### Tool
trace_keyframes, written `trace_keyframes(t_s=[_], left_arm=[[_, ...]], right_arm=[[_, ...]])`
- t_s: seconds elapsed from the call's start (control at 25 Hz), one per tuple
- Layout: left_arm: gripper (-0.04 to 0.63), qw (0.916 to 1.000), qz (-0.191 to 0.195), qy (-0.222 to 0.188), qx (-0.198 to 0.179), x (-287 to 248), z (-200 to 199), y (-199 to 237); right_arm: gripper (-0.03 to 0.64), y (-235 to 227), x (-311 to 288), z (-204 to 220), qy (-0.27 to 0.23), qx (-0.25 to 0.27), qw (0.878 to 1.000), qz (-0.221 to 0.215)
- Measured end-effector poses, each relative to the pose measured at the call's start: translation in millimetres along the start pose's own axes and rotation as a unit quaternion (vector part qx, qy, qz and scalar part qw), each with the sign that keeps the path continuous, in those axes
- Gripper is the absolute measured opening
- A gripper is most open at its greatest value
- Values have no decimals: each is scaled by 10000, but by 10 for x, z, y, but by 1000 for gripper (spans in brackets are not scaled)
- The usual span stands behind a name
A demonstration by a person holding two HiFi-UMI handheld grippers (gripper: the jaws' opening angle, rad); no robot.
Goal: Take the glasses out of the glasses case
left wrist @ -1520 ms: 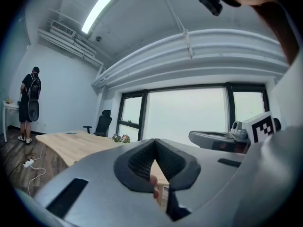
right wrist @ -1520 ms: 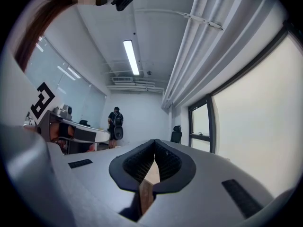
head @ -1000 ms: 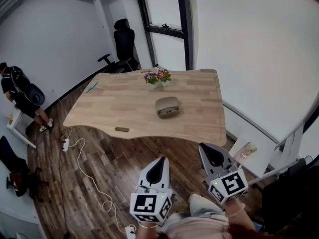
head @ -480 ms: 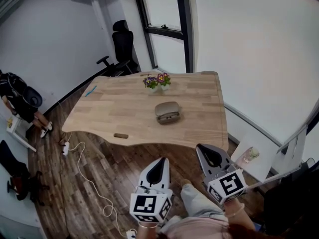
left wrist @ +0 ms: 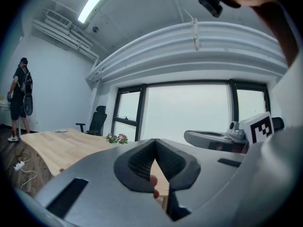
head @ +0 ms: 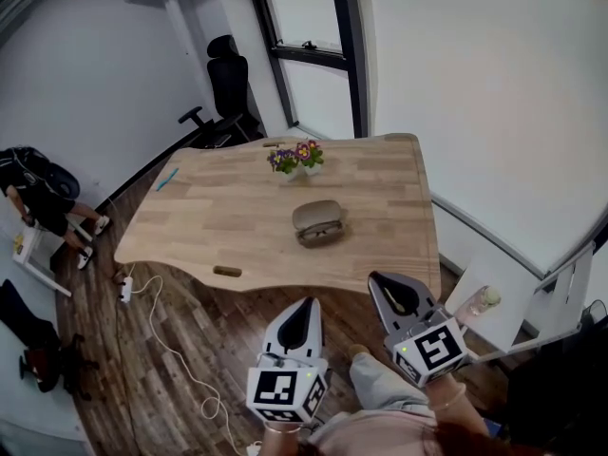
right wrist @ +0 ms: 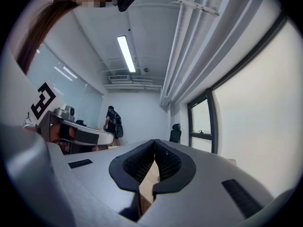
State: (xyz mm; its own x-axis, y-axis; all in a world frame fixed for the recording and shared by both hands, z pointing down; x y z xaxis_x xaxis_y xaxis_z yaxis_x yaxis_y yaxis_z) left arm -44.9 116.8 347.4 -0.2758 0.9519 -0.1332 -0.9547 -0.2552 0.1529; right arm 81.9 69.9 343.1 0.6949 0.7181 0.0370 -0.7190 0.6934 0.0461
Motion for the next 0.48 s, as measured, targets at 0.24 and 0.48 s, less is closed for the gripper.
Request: trace_keyframes(t_s=[0.24,0.48], left_arm=[[0,10000,-1,82,23,-279,-3,115],[0,9999,-32,150,50,-521,19,229]], right_arm=[[1,-146,-248,58,52,-10,10000,-49],[1,-292,-467,121,92,-29,9999,-82]])
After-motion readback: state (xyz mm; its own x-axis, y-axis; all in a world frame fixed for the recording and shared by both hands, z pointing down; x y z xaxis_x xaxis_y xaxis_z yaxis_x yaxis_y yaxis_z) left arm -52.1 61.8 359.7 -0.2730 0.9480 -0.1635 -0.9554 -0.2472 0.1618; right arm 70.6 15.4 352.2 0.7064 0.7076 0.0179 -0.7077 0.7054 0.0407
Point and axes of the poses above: the fingertips, and each gripper's own axes: x backward along the fingers, y to its left, z out of its underside, the point moved 3 cm from there along x, backward along the fingers, and after that the axes turned 1 degree about x, right-handed, at the moved point
